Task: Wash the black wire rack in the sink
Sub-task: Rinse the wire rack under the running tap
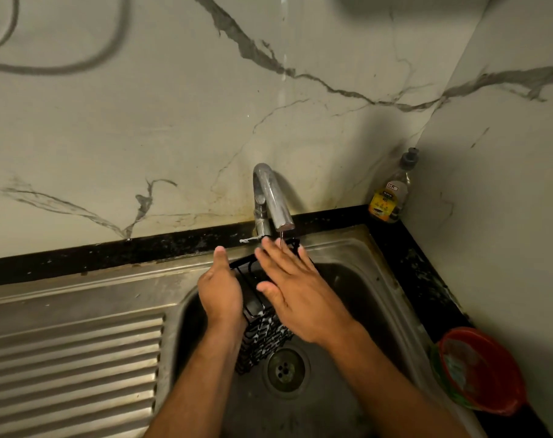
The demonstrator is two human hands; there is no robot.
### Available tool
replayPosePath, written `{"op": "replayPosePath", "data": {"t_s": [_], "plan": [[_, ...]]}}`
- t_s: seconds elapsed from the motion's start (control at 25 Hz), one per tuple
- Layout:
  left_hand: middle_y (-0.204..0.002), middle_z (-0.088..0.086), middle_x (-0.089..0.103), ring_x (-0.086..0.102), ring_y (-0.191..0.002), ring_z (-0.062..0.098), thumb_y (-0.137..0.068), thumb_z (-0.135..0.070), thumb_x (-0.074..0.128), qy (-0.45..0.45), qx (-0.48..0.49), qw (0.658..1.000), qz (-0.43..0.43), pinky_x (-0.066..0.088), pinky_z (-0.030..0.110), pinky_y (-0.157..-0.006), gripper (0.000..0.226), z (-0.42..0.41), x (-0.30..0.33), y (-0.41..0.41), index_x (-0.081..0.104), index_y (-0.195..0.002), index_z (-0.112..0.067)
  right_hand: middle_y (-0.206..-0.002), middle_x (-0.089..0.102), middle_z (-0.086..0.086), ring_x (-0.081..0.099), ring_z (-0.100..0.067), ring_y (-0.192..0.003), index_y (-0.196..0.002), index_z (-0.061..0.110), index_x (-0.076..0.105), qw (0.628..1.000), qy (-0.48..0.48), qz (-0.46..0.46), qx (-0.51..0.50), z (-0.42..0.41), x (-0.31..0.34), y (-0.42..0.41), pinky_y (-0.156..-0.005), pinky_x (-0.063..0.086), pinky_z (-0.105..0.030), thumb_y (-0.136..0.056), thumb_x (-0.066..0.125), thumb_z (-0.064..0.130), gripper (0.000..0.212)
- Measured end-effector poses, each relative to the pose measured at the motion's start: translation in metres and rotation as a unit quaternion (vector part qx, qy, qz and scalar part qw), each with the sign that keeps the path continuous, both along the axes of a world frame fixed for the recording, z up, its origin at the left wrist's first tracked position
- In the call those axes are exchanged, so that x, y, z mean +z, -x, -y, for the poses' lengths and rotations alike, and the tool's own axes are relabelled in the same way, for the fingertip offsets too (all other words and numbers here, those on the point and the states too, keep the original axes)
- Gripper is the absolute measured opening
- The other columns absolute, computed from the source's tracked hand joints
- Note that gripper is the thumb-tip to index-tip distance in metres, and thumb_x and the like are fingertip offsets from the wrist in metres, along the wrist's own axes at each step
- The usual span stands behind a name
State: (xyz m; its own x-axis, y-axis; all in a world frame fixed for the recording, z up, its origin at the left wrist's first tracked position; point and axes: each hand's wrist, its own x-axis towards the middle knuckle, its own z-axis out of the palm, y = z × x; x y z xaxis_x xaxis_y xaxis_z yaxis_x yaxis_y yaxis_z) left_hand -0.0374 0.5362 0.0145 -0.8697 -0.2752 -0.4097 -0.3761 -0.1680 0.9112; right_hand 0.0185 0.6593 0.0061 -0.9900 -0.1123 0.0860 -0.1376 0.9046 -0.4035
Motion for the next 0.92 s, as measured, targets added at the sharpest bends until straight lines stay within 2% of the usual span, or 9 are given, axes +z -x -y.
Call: {"op": "replayPosePath", "data": {"t_s": [0.12,0.2,0.28,0.4,0.48,0.56,0.68,0.8,0.92], "plan": [[-0.053,-0.004,0.048,0.047,-0.053,0.012,-0.100,-0.045,0.059,-0.020,-0.009,0.999,0.024,0.036,0.030,-0.061,0.042,-0.005,-0.003,0.004,0.051,-0.068,-0.019,-0.164,0.006,0.016,-0.005,-0.007,-0.151,-0.155,0.041,0.013,0.995,0.068,0.031,-0.069,-0.015,0.000,0.011,-0.124,0.002,-0.045,-0.096,0.024,0.067,0.066],[-0.086,0.010,0.069,0.065,-0.083,0.019,-0.099,-0.050,0.059,-0.024,-0.008,0.999,0.036,0.046,0.032,-0.074,0.045,-0.008,-0.002,0.003,0.068,-0.099,-0.006,-0.163,0.003,0.018,-0.011,-0.011,-0.150,-0.155,0.042,0.014,0.977,0.134,0.085,-0.145,-0.015,0.000,0.014,-0.123,0.005,-0.049,-0.094,0.029,0.069,0.068],[-0.117,0.020,0.068,0.066,-0.107,0.031,-0.092,-0.060,0.063,-0.053,-0.003,0.998,0.035,0.052,0.042,-0.096,0.068,-0.004,-0.003,0.005,0.065,-0.122,0.001,-0.161,0.015,0.016,-0.005,-0.010,-0.151,-0.153,0.036,0.026,0.991,0.111,0.020,-0.071,-0.001,0.000,0.009,-0.124,0.005,-0.047,-0.101,0.021,0.056,0.057],[-0.128,0.002,0.065,0.061,-0.122,0.028,-0.067,-0.067,0.082,-0.099,-0.035,0.994,0.025,0.045,0.053,-0.109,0.082,0.008,-0.008,0.010,0.068,-0.127,-0.014,-0.158,0.026,0.020,0.003,-0.003,-0.151,-0.148,0.038,0.037,0.984,0.170,-0.033,-0.038,-0.009,-0.004,0.006,-0.123,0.009,-0.039,-0.104,0.030,0.048,0.046],[-0.122,0.009,0.073,0.067,-0.116,0.033,-0.054,-0.067,0.088,-0.114,-0.106,0.986,0.061,0.048,0.056,-0.105,0.079,0.007,-0.012,0.009,0.076,-0.115,-0.017,-0.160,0.012,0.028,-0.001,-0.001,-0.150,-0.151,0.047,0.028,0.950,0.286,0.023,-0.124,-0.018,-0.003,0.008,-0.122,0.014,-0.044,-0.099,0.041,0.056,0.054],[-0.103,0.014,0.078,0.075,-0.099,0.033,-0.081,-0.054,0.077,-0.103,-0.158,0.980,0.067,0.056,0.049,-0.093,0.049,-0.001,0.003,0.000,0.077,-0.107,-0.013,-0.161,-0.007,0.030,-0.001,0.003,-0.147,-0.153,0.050,0.011,0.907,0.383,0.081,-0.152,-0.014,0.001,0.003,-0.122,0.015,-0.046,-0.085,0.055,0.070,0.084],[-0.091,0.011,0.079,0.075,-0.075,0.023,-0.099,-0.037,0.060,-0.090,-0.195,0.974,0.066,0.060,0.045,-0.089,0.031,-0.009,0.006,-0.005,0.076,-0.103,-0.010,-0.161,-0.023,0.019,-0.003,0.001,-0.142,-0.150,0.051,-0.015,0.932,0.304,0.128,-0.149,-0.005,-0.001,-0.004,-0.113,0.015,-0.033,-0.067,0.082,0.055,0.128],[-0.058,-0.004,0.058,0.044,-0.044,0.008,-0.098,-0.036,0.054,-0.068,-0.259,0.960,0.086,0.041,0.028,-0.053,0.029,-0.001,0.013,-0.004,0.061,-0.076,-0.018,-0.163,0.010,0.017,0.023,-0.005,-0.145,-0.156,0.041,-0.002,0.933,0.293,0.092,-0.188,-0.015,-0.012,-0.005,-0.108,0.029,-0.018,-0.067,0.083,0.026,0.124],[-0.071,-0.001,0.051,0.042,-0.057,0.012,-0.093,-0.028,0.051,-0.098,-0.311,0.936,0.132,0.030,0.029,-0.054,0.017,0.004,0.011,0.000,0.060,-0.083,-0.017,-0.155,0.029,0.018,0.040,-0.008,-0.137,-0.152,0.048,0.015,0.923,0.325,0.072,-0.191,-0.021,-0.026,-0.012,-0.105,0.046,-0.030,-0.063,0.079,0.015,0.114]]}}
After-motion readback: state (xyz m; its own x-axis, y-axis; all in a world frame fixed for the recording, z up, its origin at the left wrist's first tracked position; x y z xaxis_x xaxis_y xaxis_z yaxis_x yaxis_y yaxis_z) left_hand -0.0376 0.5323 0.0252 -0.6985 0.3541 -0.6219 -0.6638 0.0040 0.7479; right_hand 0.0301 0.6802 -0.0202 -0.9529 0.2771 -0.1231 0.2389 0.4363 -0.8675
